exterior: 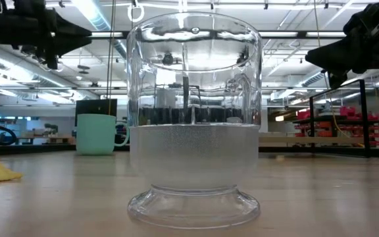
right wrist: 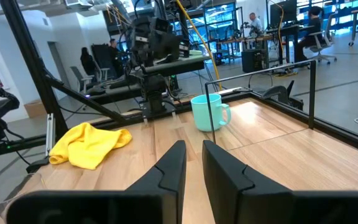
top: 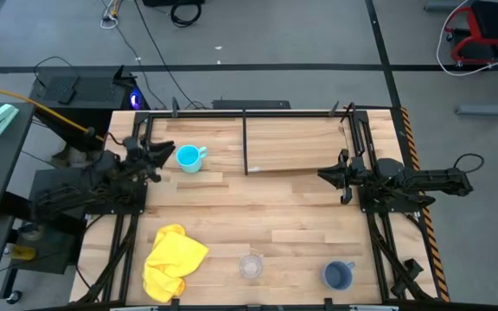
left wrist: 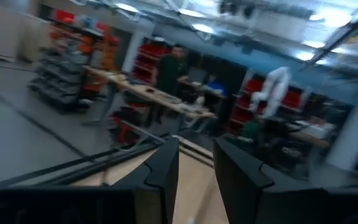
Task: Stack small to large cups/mugs on shelf
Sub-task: Move the light blue mug to the middle of the table
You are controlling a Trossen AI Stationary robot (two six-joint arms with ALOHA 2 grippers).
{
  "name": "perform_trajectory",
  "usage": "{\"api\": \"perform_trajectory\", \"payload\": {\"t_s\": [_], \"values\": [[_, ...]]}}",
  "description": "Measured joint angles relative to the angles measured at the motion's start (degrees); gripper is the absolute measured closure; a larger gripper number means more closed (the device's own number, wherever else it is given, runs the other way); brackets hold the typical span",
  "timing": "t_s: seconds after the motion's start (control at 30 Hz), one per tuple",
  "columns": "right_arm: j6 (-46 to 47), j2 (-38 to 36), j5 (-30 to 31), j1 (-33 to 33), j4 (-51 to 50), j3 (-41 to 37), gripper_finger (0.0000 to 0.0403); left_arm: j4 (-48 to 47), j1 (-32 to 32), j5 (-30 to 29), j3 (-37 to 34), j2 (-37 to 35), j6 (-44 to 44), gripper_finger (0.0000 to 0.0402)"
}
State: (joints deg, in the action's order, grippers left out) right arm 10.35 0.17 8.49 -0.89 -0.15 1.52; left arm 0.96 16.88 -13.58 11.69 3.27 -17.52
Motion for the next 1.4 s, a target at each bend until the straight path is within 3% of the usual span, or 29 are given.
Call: {"api": "perform_trajectory", "payload": {"t_s": [0.13, 0.3, 0.4, 0.53, 0.67, 0.83, 1.13, 1.4], "values": [[0.0, 0.0, 0.0, -0.01, 0.01, 0.0, 0.0341, -10.62, 0.05, -7.19, 8.5, 7.62, 2.37, 0.0294], [0.0, 0.0, 0.0, 0.0, 0.01, 0.0, 0.0341, -32.6, 2.5, -15.14, 23.16, 22.56, -2.2, 0.0294], [0.18, 0.0, 0.0, -0.01, 0.01, 0.0, 0.0341, -45.92, 6.74, -15.9, 31.36, 32.87, -7.98, 0.0294], [3.08, -0.01, 0.0, 0.01, 0.01, 0.0, 0.0341, -56.81, 13.43, -10.64, 39.42, 46.36, -8.87, 0.0294], [4.66, 0.0, -0.01, 0.0, 0.03, 0.01, 0.0341, -57.72, 19.2, 0.97, 43.9, 57.65, -3.01, 0.0294], [4.7, -0.01, 0.0, -0.01, 0.03, 0.0, 0.0341, -58.79, 23.6, 8.22, 46.79, 67.27, 0.22, 0.0294], [9.39, -0.01, 0.0, -0.01, 0.03, 0.0, 0.0341, -60.3, 27.07, 9.15, 46.9, 72.68, 2.18, 0.0294], [13.73, 0.01, -0.02, -0.01, 0.01, 0.0, 0.0341, -58.89, 25.04, 10.12, 46.9, 73.76, 3.67, 0.0294]]}}
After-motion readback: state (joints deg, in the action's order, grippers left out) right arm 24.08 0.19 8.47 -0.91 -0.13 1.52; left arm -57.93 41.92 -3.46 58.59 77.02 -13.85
